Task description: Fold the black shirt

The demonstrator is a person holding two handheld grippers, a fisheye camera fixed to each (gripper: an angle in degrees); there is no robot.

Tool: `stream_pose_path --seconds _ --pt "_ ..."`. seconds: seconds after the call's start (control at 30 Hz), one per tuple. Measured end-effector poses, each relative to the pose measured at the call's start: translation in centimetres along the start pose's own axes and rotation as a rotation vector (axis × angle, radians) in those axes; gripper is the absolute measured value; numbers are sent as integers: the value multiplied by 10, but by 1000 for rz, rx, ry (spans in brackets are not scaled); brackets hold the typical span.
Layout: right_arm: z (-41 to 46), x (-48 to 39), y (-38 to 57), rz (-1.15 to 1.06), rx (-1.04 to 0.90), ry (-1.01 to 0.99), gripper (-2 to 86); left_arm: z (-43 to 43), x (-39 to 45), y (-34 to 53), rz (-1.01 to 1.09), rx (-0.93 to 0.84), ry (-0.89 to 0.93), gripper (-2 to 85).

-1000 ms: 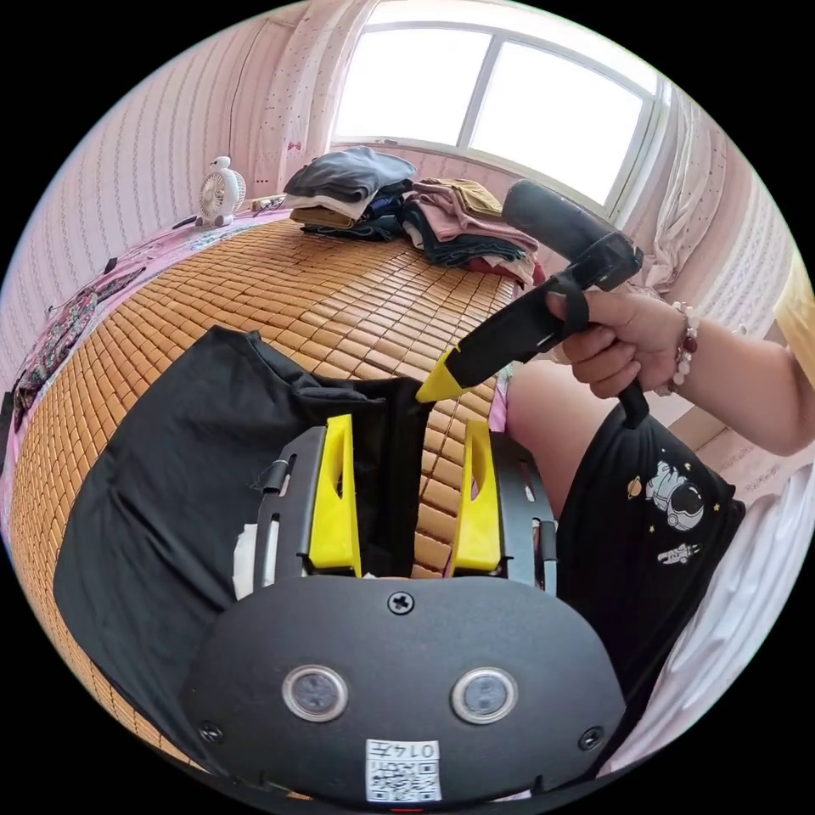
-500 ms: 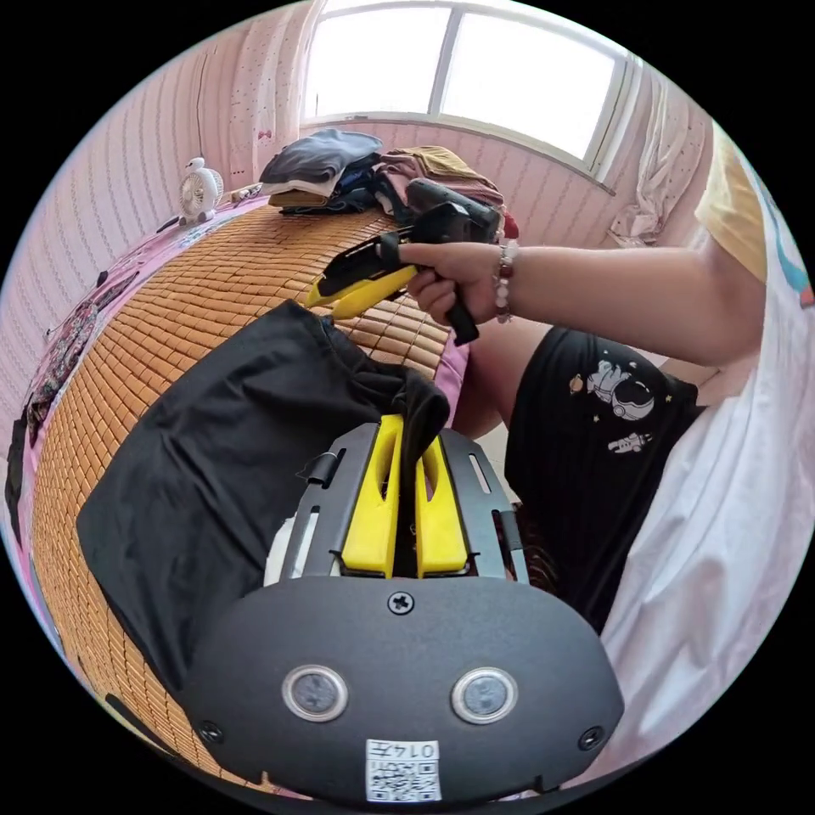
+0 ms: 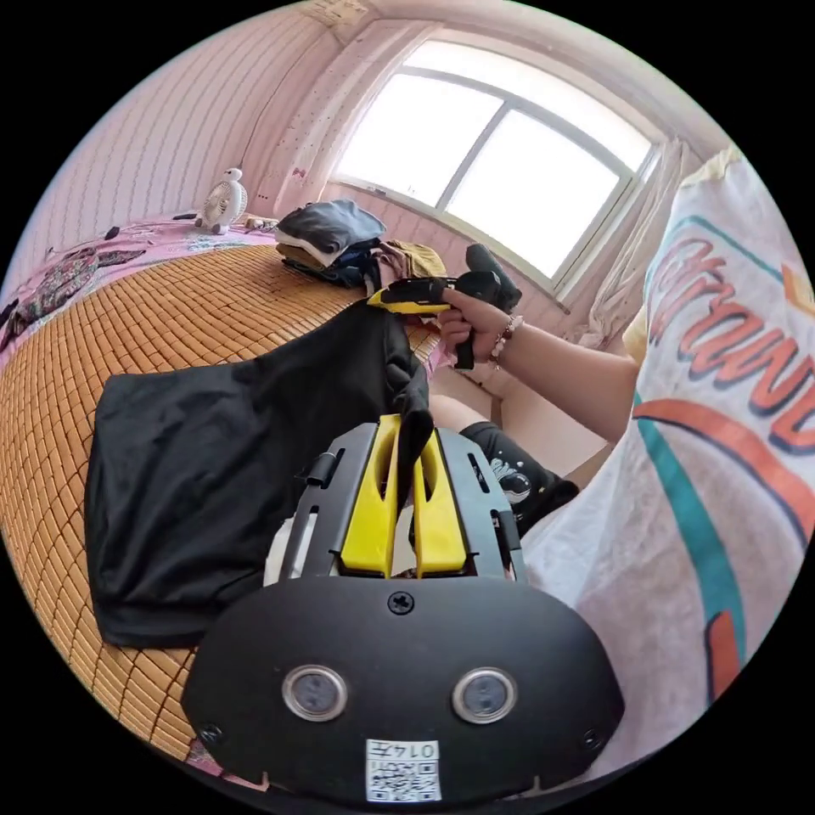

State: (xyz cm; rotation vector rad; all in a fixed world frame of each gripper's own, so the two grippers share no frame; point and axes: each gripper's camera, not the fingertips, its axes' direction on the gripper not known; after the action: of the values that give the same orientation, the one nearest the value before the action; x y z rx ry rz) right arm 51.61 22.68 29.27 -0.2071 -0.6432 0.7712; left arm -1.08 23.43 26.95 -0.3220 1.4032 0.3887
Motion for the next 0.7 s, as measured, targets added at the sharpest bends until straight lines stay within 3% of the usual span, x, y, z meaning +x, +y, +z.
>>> stream_pose_path --seconds 0.13,0.27,0.4,0.7 --pt "28 -63 -31 -155 -79 14 10 -28 -22 8 -122 104 -42 -7" --pt "132 -123 -55 -241 -179 10 39 -62 -60 22 -283 138 -296 3" --pt "210 -143 -58 -242 -301 18 80 -77 -117 46 -507 -5 -567 63" --pt "274 -162 -10 -524 -293 325 137 -73 -119 65 -548 -58 -607 105"
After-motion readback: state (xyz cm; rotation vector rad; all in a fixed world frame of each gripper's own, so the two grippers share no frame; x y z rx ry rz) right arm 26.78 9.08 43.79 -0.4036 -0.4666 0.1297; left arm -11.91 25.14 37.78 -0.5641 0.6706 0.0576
